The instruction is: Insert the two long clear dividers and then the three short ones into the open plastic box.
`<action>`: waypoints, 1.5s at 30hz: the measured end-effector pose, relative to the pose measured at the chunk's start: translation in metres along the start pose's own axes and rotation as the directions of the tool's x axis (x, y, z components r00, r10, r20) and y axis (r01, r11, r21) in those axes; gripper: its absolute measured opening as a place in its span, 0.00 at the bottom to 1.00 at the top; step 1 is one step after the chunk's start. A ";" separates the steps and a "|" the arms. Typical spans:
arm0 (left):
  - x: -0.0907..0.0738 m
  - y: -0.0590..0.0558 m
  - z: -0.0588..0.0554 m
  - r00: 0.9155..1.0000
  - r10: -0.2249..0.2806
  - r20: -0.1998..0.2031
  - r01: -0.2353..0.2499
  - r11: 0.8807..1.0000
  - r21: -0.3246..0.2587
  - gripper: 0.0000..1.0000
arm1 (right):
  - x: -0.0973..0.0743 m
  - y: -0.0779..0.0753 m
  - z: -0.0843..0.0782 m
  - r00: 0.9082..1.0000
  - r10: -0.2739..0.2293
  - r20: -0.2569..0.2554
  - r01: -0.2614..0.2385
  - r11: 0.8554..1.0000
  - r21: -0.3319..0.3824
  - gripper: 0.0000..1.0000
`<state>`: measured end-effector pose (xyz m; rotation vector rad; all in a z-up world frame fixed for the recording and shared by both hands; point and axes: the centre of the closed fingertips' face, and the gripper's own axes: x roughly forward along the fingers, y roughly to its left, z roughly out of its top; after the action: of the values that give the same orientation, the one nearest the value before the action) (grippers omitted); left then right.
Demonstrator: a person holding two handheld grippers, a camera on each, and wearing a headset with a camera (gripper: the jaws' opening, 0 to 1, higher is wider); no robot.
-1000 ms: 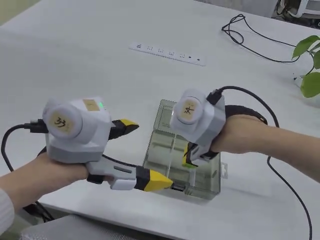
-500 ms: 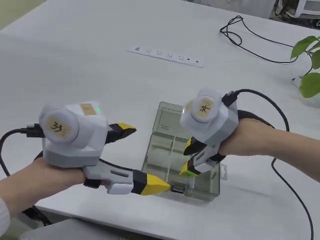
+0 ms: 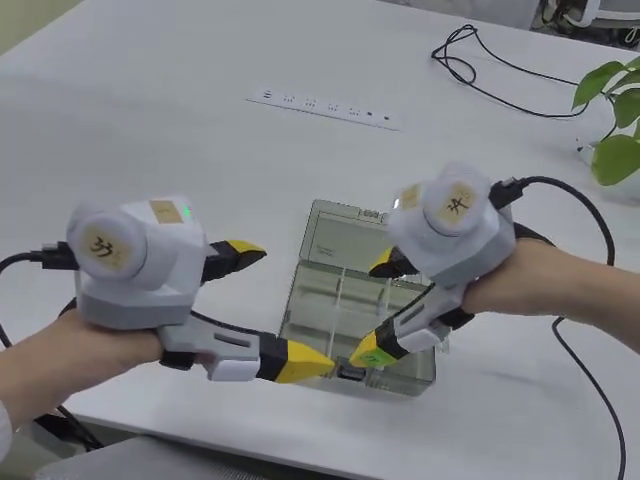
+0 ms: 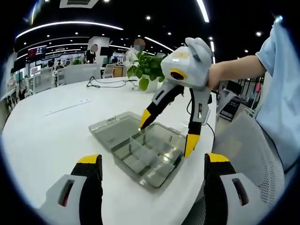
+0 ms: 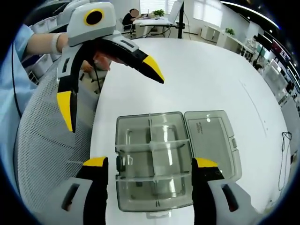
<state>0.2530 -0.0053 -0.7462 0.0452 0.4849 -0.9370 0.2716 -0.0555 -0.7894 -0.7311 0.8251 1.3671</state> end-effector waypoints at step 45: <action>-0.006 0.000 0.009 1.000 -0.004 -0.010 0.004 1.000 0.021 0.92 | -0.087 -0.017 -0.170 0.980 -0.186 -0.076 0.200 0.943 0.267 0.90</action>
<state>0.2532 -0.0027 -0.7353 0.0677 0.4850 -0.9460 0.2737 -0.2462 -0.8064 -0.6131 0.9348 1.0369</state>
